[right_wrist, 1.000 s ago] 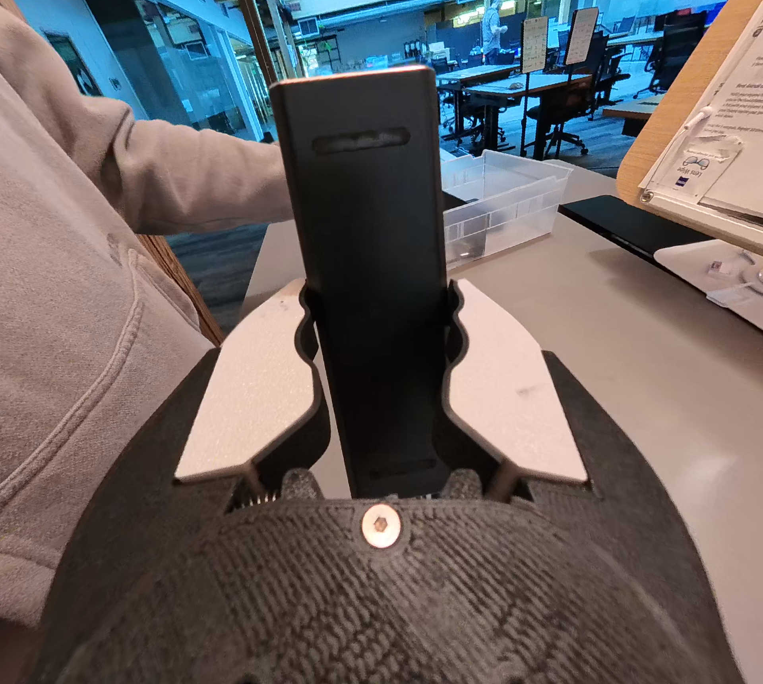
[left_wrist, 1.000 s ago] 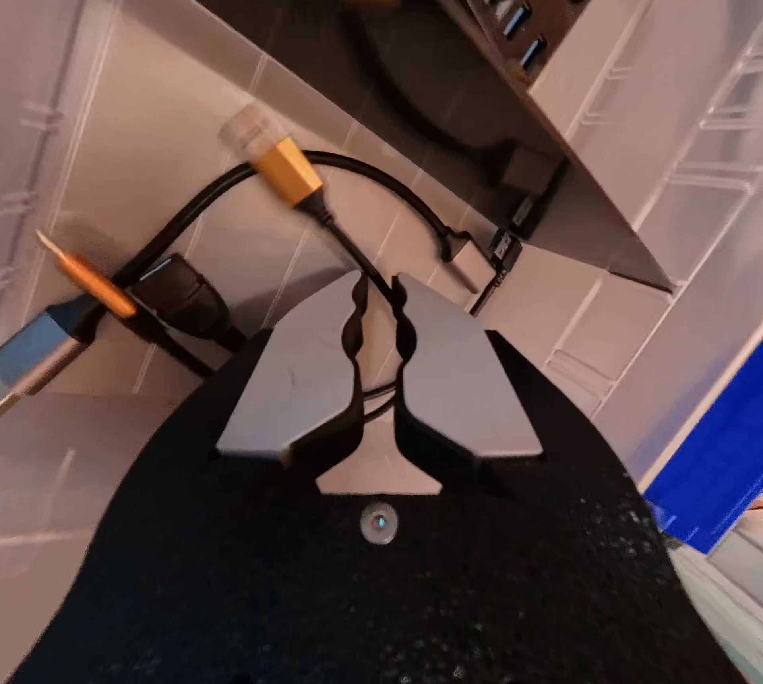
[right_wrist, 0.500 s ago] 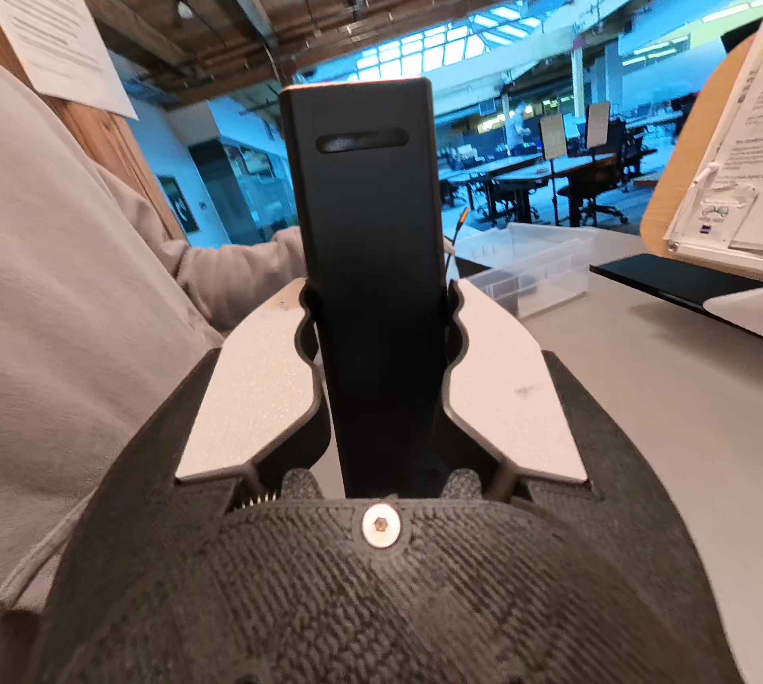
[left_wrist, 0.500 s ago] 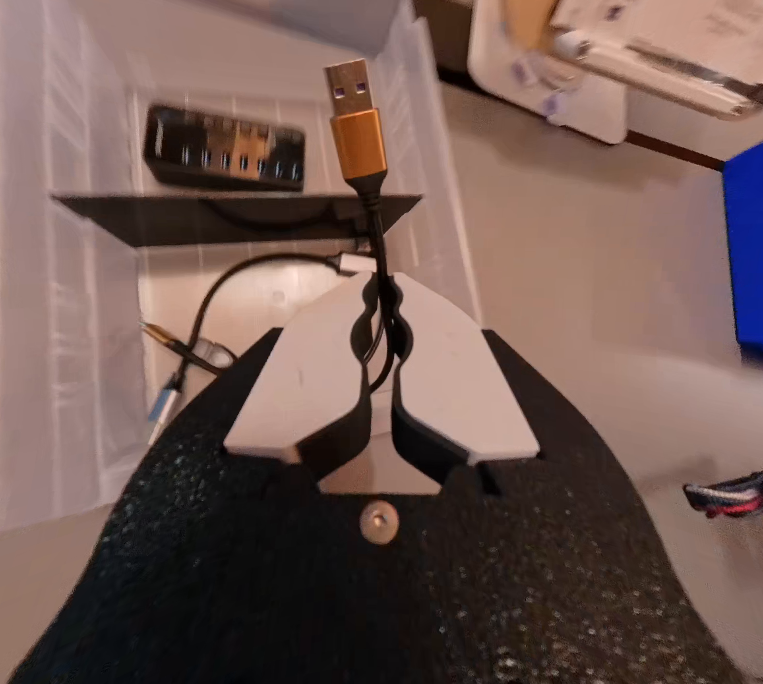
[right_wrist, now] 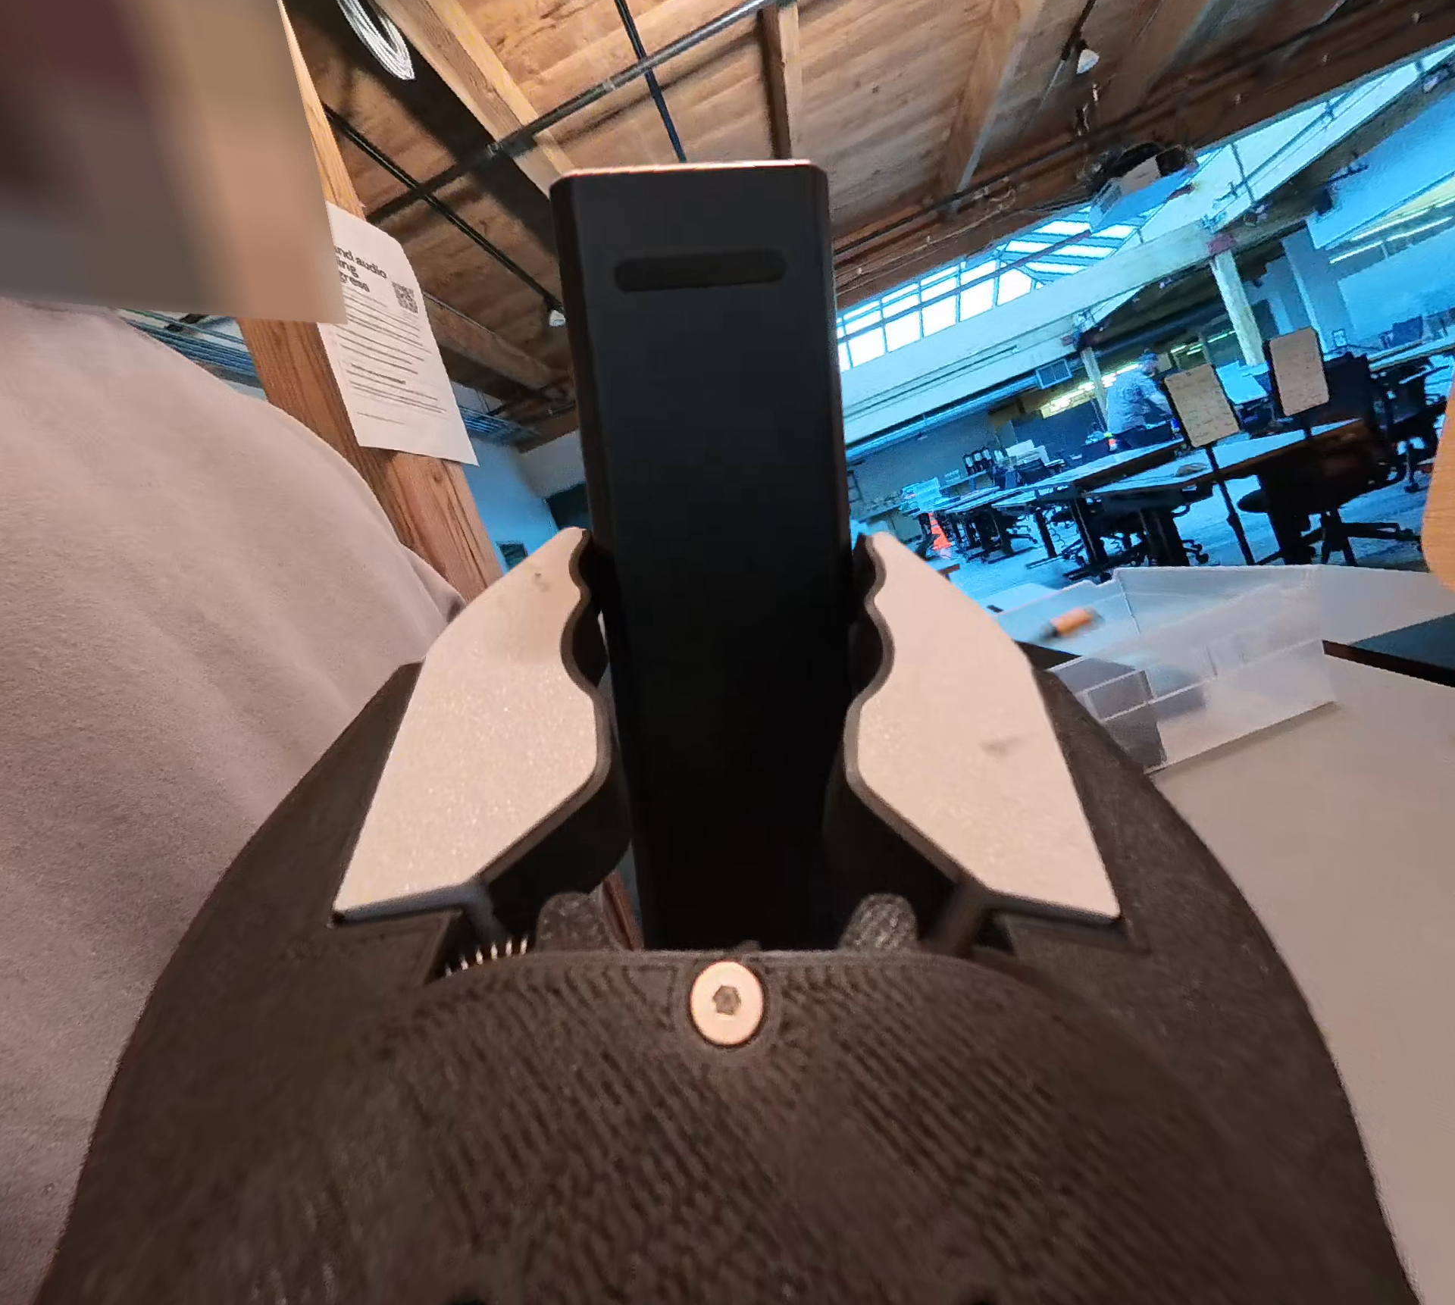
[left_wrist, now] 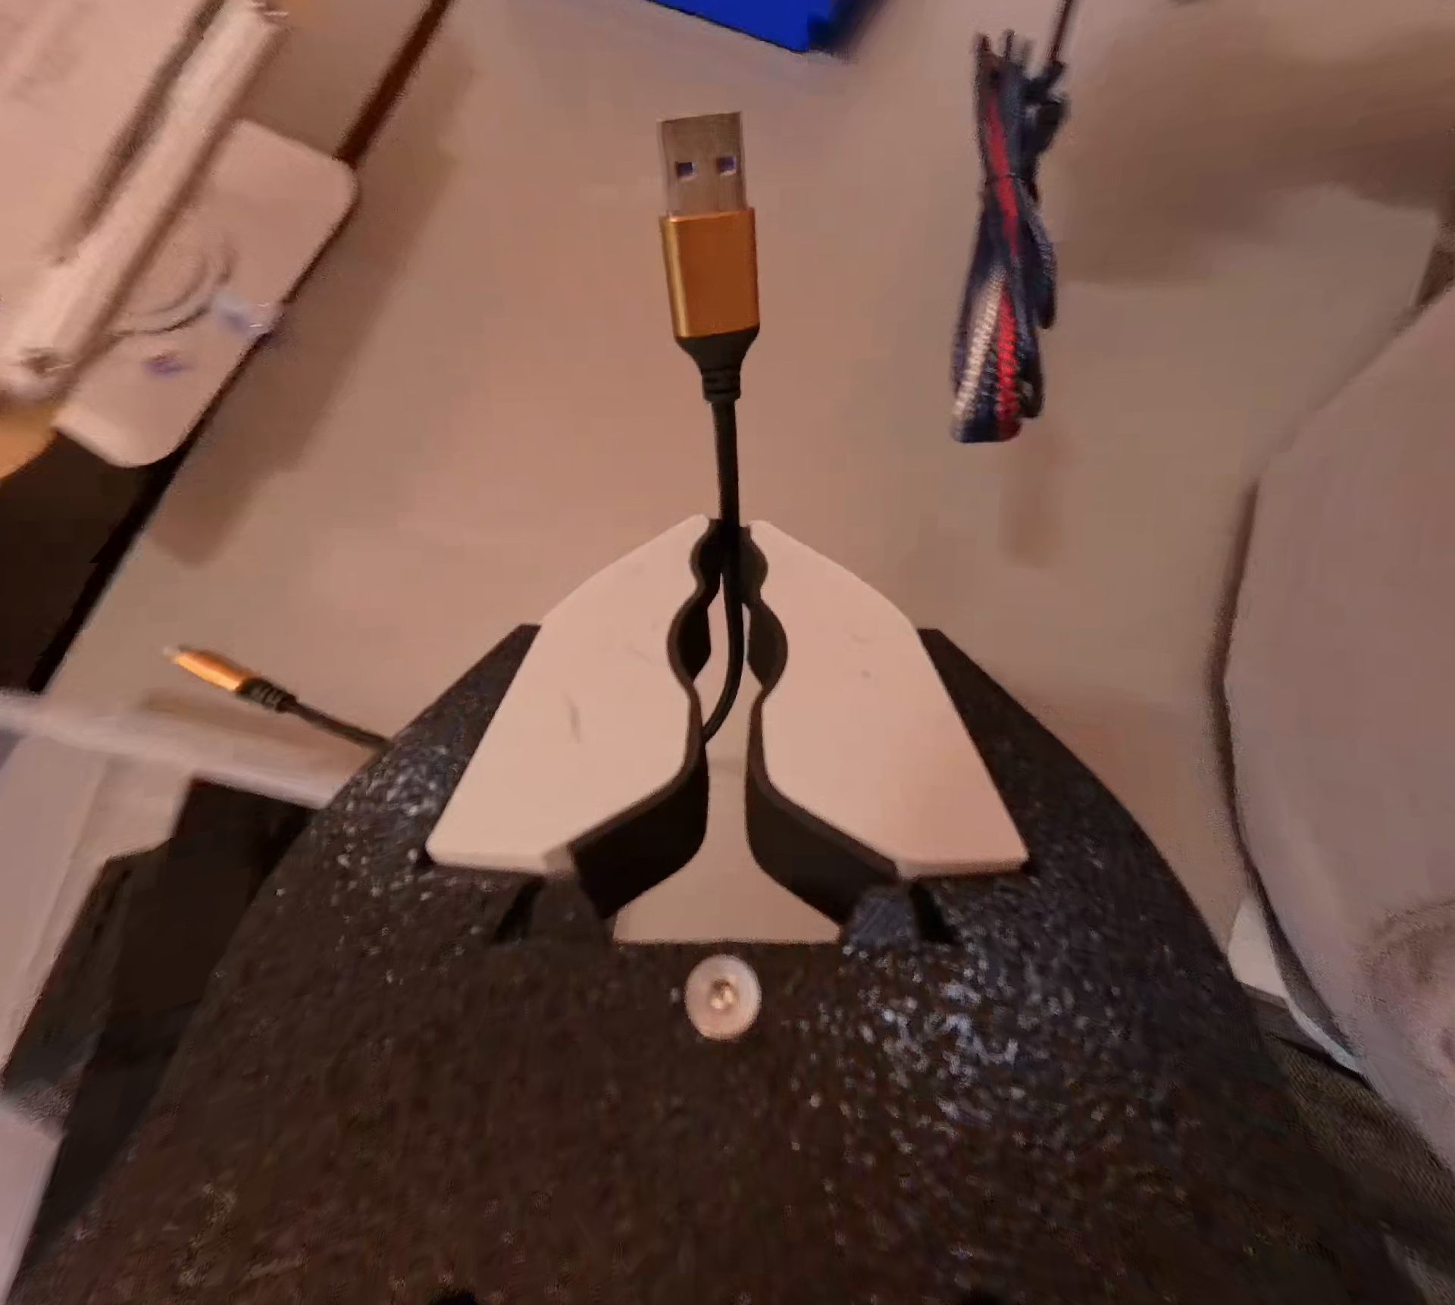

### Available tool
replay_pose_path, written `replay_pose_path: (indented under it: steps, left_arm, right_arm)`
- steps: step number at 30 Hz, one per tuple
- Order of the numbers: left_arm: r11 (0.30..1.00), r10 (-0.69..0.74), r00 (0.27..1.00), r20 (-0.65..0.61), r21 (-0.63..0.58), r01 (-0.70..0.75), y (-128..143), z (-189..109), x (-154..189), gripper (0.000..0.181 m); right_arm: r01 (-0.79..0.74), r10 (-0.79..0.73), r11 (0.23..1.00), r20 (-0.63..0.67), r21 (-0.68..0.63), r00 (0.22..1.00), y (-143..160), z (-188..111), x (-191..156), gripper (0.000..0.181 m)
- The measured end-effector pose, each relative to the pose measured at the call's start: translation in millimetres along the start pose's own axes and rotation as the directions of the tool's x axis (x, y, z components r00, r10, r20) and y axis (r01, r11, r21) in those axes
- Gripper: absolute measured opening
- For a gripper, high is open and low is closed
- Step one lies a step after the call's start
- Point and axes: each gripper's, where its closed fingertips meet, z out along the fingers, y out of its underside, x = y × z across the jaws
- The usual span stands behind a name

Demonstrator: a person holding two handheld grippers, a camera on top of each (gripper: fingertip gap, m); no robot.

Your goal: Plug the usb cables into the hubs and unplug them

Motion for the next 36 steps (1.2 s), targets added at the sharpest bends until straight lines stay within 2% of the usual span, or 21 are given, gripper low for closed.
replay_pose_path:
  steps: [5,9,13,15,17,21,24,25,27,29,31,33,36]
  left_arm:
    - [0.999,0.035,0.996,-0.078,0.038,-0.032,19,34,19,0.003]
    - [0.976,0.067,0.993,-0.099,0.212,-0.045,15,43,26,0.003]
    - [0.905,0.002,0.988,-0.156,0.42,0.065,9,42,27,0.003]
    - [0.881,-0.031,0.989,-0.147,0.463,0.097,10,40,22,0.002]
    - [0.885,-0.033,0.988,-0.15,0.456,0.098,14,40,22,0.003]
    - [0.914,-0.017,0.987,-0.161,0.398,0.08,20,43,25,0.003]
    - [0.949,-0.029,0.982,-0.188,0.303,0.086,21,40,27,0.003]
    - [0.965,-0.052,0.983,-0.175,0.243,0.095,21,38,24,0.003]
    - [0.994,-0.097,0.98,-0.175,0.034,0.105,29,37,21,0.003]
    - [0.985,-0.076,0.986,-0.148,-0.163,0.051,38,39,20,0.003]
    - [0.958,-0.05,0.989,-0.141,-0.285,0.007,46,51,21,0.003]
    - [0.926,-0.034,0.988,-0.153,-0.376,-0.027,61,69,22,0.003]
    - [0.923,-0.019,0.988,-0.15,-0.383,-0.04,77,100,21,0.003]
  right_arm:
    - [0.002,-0.002,1.0,-0.02,-0.005,1.0,3,-2,0,0.062]
    - [0.032,-0.035,0.998,-0.071,-0.047,0.997,7,-5,5,0.063]
    - [0.039,-0.042,0.998,-0.086,-0.041,0.995,7,-6,8,0.062]
    - [0.042,-0.045,0.998,-0.087,-0.036,0.995,8,-6,8,0.062]
    - [0.05,-0.055,0.997,-0.084,-0.059,0.995,11,-5,7,0.062]
    - [0.059,-0.066,0.995,-0.094,-0.078,0.993,16,-5,8,0.062]
    - [0.07,-0.079,0.994,-0.107,-0.09,0.991,17,-8,11,0.062]
    - [0.074,-0.085,0.993,-0.115,-0.097,0.99,17,-10,11,0.062]
    - [0.086,-0.102,0.989,-0.133,-0.122,0.986,18,-14,13,0.062]
    - [0.088,-0.108,0.987,-0.143,-0.135,0.984,18,-18,14,0.063]
    - [0.086,-0.105,0.988,-0.153,-0.126,0.983,17,-20,16,0.063]
    - [0.086,-0.104,0.989,-0.154,-0.121,0.983,17,-21,17,0.062]
    - [0.089,-0.106,0.989,-0.149,-0.115,0.983,16,-21,15,0.062]
